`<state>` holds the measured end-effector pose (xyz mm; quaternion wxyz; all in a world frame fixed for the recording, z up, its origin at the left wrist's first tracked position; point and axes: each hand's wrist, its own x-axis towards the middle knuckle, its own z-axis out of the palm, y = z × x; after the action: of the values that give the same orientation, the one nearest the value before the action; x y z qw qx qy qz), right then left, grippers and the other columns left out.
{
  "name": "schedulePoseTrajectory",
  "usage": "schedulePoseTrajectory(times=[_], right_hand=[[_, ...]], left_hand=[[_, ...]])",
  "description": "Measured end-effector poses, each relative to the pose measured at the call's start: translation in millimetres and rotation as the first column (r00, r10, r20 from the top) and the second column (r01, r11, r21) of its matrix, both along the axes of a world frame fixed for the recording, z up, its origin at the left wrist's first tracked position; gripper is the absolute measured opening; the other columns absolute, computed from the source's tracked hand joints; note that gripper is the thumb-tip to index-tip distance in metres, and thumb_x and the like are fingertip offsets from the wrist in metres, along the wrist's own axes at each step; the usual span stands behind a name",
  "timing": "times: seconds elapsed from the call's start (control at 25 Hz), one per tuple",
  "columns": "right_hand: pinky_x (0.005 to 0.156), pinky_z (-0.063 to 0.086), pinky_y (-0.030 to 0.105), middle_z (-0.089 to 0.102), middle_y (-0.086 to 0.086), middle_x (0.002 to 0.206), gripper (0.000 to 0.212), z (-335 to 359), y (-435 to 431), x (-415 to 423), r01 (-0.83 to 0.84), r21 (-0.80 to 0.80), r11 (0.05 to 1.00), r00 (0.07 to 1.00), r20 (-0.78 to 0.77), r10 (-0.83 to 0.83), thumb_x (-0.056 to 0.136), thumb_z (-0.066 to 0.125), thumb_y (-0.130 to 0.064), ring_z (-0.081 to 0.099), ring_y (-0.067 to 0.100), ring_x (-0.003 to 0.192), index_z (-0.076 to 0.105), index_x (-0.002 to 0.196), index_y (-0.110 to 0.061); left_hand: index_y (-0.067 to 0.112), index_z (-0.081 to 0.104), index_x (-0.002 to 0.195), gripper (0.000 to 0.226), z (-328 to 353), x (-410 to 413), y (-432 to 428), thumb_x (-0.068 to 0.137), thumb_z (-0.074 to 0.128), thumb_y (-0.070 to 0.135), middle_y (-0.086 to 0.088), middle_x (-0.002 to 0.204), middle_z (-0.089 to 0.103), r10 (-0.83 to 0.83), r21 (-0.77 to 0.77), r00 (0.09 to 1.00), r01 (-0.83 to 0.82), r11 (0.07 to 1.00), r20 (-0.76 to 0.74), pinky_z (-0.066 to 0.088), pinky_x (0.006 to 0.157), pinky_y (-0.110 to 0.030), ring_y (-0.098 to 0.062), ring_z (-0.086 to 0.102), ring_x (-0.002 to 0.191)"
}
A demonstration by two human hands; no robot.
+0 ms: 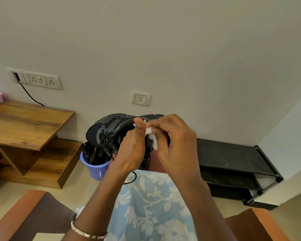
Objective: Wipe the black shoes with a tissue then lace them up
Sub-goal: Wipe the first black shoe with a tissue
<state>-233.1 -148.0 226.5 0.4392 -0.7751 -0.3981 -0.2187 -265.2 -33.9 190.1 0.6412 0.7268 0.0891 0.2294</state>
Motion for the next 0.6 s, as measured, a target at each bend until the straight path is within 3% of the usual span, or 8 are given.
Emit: schedulePoseTrajectory(times=[0.08, 0.16, 0.28, 0.4, 0.52, 0.6], right_hand=[[0.077, 0.054, 0.033, 0.068, -0.003, 0.098, 0.021, 3.7, 5.9, 9.3, 0.030, -0.015, 0.999, 0.999, 0.024, -0.029, 0.092, 0.064, -0.004, 0.063, 0.017, 0.092, 0.077, 0.102, -0.017], [0.078, 0.054, 0.033, 0.068, -0.003, 0.099, 0.022, 0.7, 4.9, 9.7, 0.009, 0.032, 0.999, 1.000, 0.018, -0.009, 0.093, 0.063, -0.001, 0.063, 0.017, 0.094, 0.076, 0.102, -0.016], [0.086, 0.048, 0.016, 0.069, 0.001, 0.099, 0.023, -19.5, -3.3, -8.4, 0.028, 0.162, 0.986, 0.999, 0.025, -0.033, 0.091, 0.065, 0.007, 0.063, 0.014, 0.097, 0.075, 0.102, -0.010], [0.090, 0.045, 0.010, 0.071, 0.004, 0.100, 0.021, -36.1, -1.6, -14.7, 0.115, 0.238, 0.964, 0.989, 0.067, -0.134, 0.090, 0.065, 0.007, 0.063, 0.015, 0.098, 0.076, 0.102, -0.007], [0.089, 0.049, 0.015, 0.072, 0.002, 0.101, 0.022, -27.2, 1.5, -2.0, 0.093, 0.242, 0.966, 0.991, 0.073, -0.114, 0.093, 0.061, 0.000, 0.063, 0.017, 0.098, 0.078, 0.103, -0.010], [0.087, 0.052, 0.020, 0.071, 0.000, 0.104, 0.026, -19.0, 2.2, 4.7, 0.066, 0.215, 0.974, 0.996, 0.038, -0.076, 0.092, 0.063, 0.003, 0.063, 0.016, 0.100, 0.078, 0.106, -0.013]], left_hand=[[-0.005, 0.061, 0.098, 0.130, -1.7, 2.4, 0.5, 0.056, 0.006, 0.105, -0.037, 0.089, 0.063, 0.001, -0.016, 0.999, -0.002, 1.000, -0.039, 0.047, 0.085, -0.072, -0.053, 0.064, 0.091], [-0.007, 0.062, 0.104, 0.135, 0.8, 3.4, 2.1, 0.054, 0.006, 0.106, -0.037, 0.098, 0.065, -0.004, -0.040, 0.999, 0.002, 0.999, -0.054, 0.045, 0.092, -0.072, -0.052, 0.063, 0.100], [-0.006, 0.062, 0.087, 0.131, 14.6, -1.1, 2.7, 0.049, 0.008, 0.107, -0.038, 0.095, 0.063, -0.011, -0.089, 0.999, 0.008, 0.996, -0.040, 0.043, 0.103, -0.065, -0.050, 0.064, 0.096], [0.011, 0.067, 0.082, 0.117, 20.8, -2.3, -0.2, 0.044, 0.015, 0.108, -0.033, 0.094, 0.067, -0.058, -0.216, 0.997, 0.046, 0.975, -0.049, 0.046, 0.106, -0.051, -0.036, 0.070, 0.094], [0.024, 0.063, 0.055, 0.088, 23.2, 1.5, -6.6, 0.069, 0.009, 0.092, -0.002, 0.060, 0.065, -0.095, -0.305, 0.994, 0.104, 0.947, 0.045, 0.051, 0.087, -0.035, -0.013, 0.065, 0.062], [0.021, 0.057, 0.053, 0.086, 24.7, 4.1, -8.5, 0.080, 0.004, 0.083, 0.000, 0.055, 0.058, -0.138, -0.337, 0.983, 0.171, 0.926, 0.120, 0.048, 0.073, -0.028, -0.013, 0.058, 0.056]])
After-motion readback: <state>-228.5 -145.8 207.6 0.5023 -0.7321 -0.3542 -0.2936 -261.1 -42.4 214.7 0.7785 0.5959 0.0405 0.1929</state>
